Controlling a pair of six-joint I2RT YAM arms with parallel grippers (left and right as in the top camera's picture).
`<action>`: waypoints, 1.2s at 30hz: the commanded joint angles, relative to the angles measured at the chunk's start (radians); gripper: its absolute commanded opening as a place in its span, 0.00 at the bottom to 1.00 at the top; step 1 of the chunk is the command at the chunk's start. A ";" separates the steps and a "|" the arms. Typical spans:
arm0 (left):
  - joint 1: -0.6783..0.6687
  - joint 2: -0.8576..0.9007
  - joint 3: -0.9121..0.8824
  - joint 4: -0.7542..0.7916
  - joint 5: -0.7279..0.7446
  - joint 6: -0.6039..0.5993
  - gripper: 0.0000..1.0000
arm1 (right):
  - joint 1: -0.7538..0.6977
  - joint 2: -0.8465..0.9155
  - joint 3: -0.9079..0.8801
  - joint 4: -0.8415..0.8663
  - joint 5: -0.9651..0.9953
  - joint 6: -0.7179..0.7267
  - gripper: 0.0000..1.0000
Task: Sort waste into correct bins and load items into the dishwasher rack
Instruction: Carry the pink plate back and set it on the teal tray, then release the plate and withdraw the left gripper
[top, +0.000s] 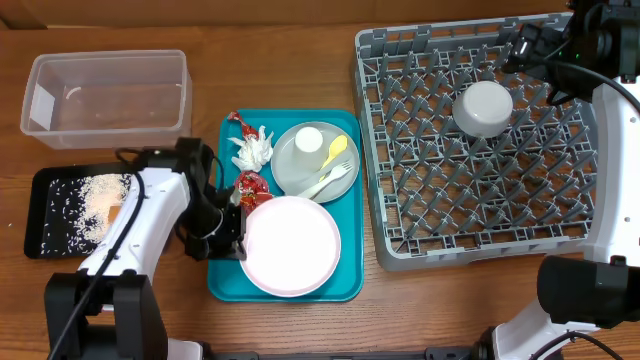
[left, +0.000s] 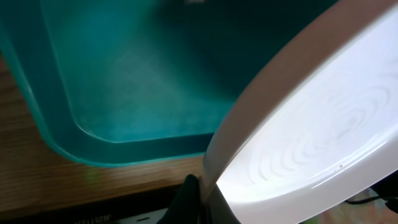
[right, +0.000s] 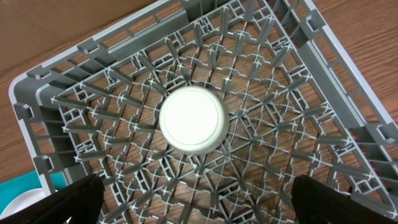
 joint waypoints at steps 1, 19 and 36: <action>-0.005 -0.017 -0.072 0.051 0.027 -0.005 0.04 | 0.001 -0.013 0.005 0.002 0.007 -0.002 1.00; -0.005 -0.017 -0.145 0.268 0.042 -0.040 0.36 | 0.001 -0.013 0.005 0.002 0.007 -0.002 1.00; -0.018 -0.254 0.208 -0.002 0.114 0.023 0.37 | 0.001 -0.013 0.005 0.002 0.007 -0.002 1.00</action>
